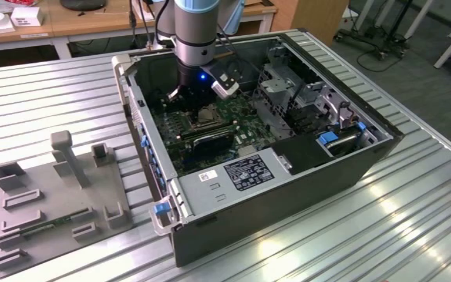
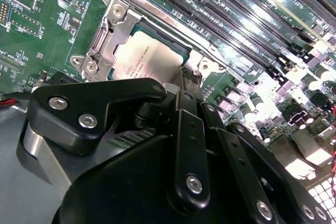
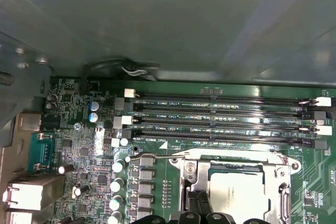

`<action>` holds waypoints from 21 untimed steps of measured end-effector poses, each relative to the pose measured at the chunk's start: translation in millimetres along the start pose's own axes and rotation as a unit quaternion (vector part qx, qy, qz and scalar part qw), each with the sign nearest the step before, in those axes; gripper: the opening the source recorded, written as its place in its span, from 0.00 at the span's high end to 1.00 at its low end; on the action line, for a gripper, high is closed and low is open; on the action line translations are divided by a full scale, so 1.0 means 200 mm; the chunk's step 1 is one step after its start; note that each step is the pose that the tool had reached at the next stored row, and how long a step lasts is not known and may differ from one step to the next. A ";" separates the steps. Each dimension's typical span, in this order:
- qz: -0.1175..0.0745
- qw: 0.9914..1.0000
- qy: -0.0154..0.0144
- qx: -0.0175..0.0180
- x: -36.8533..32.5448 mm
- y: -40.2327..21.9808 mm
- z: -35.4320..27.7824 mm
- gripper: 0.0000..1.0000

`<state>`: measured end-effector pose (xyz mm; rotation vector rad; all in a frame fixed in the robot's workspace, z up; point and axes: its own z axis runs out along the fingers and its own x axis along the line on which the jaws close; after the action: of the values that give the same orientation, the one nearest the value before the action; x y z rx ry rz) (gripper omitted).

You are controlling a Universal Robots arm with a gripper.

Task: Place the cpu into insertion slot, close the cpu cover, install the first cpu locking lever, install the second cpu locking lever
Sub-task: 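Close the cpu cover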

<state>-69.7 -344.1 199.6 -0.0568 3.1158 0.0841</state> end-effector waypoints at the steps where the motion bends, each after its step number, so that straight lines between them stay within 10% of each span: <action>1: 0.000 1.000 0.000 0.000 0.000 0.000 0.000 0.89; 21: 0.000 1.000 0.000 0.000 0.001 -0.001 0.010 0.89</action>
<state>-69.8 -344.2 197.6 -0.0567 3.1159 0.0839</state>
